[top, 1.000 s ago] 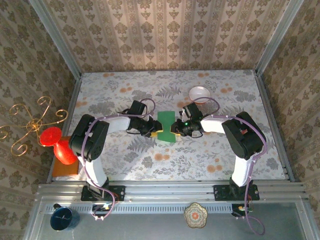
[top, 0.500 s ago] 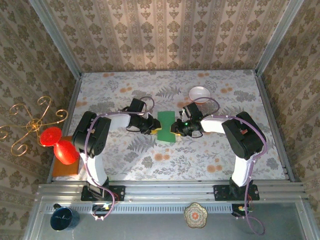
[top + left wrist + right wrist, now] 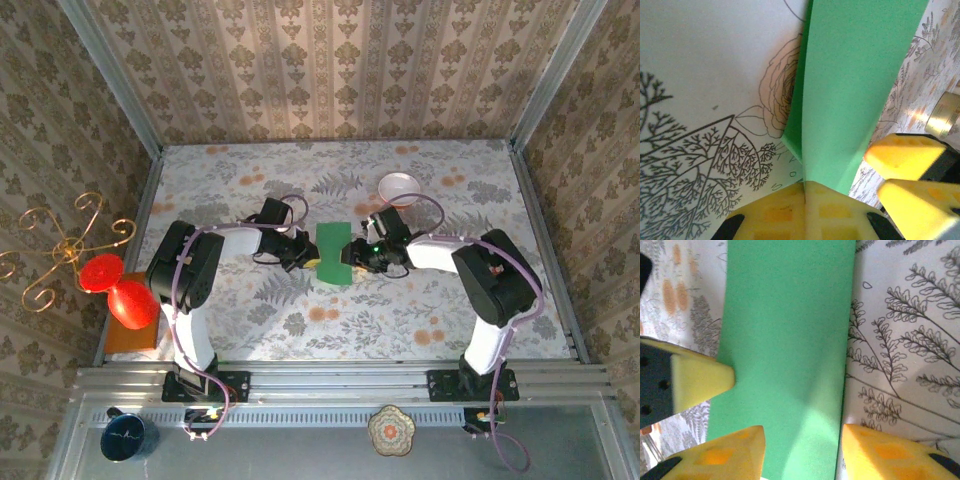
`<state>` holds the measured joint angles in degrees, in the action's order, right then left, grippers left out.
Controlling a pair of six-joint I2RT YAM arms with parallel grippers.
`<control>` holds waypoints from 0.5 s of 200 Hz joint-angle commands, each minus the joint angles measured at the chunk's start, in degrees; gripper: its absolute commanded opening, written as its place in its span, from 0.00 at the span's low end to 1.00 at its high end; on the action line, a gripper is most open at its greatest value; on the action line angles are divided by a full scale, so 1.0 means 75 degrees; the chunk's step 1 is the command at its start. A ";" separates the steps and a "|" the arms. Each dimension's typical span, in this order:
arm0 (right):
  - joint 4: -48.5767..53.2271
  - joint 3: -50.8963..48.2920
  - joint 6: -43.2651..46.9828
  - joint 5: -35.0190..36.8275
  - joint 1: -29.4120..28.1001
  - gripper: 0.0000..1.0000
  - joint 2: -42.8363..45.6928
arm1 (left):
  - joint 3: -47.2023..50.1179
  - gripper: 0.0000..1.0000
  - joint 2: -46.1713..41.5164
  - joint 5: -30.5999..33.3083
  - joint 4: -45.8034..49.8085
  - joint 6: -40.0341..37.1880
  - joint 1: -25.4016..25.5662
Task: Fold a paper plane with a square sheet of paper (pick it up from the middle)
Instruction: Third fold the triangle at the center of the table.
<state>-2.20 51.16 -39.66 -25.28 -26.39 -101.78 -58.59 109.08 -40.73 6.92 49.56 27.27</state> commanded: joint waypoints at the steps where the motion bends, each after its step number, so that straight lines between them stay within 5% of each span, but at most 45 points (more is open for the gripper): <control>1: -0.0522 -0.0320 0.0741 0.0343 -0.0002 0.57 0.0817 | 0.0035 0.07 -0.0411 -0.0008 -0.0121 0.0273 -0.0038; 66: -0.1933 -0.1443 0.3134 0.2508 -0.1178 0.73 0.2156 | 0.0518 0.07 -0.0978 0.0187 -0.0489 0.1099 -0.0028; 100: -0.2404 -0.1524 0.4382 0.2550 -0.1705 0.75 0.2006 | 0.0573 0.07 -0.1049 0.0187 -0.0549 0.1362 -0.0019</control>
<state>-14.94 40.14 -16.91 -10.24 -37.56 -86.61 -55.13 102.98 -39.68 3.55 57.01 27.29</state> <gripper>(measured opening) 0.749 0.066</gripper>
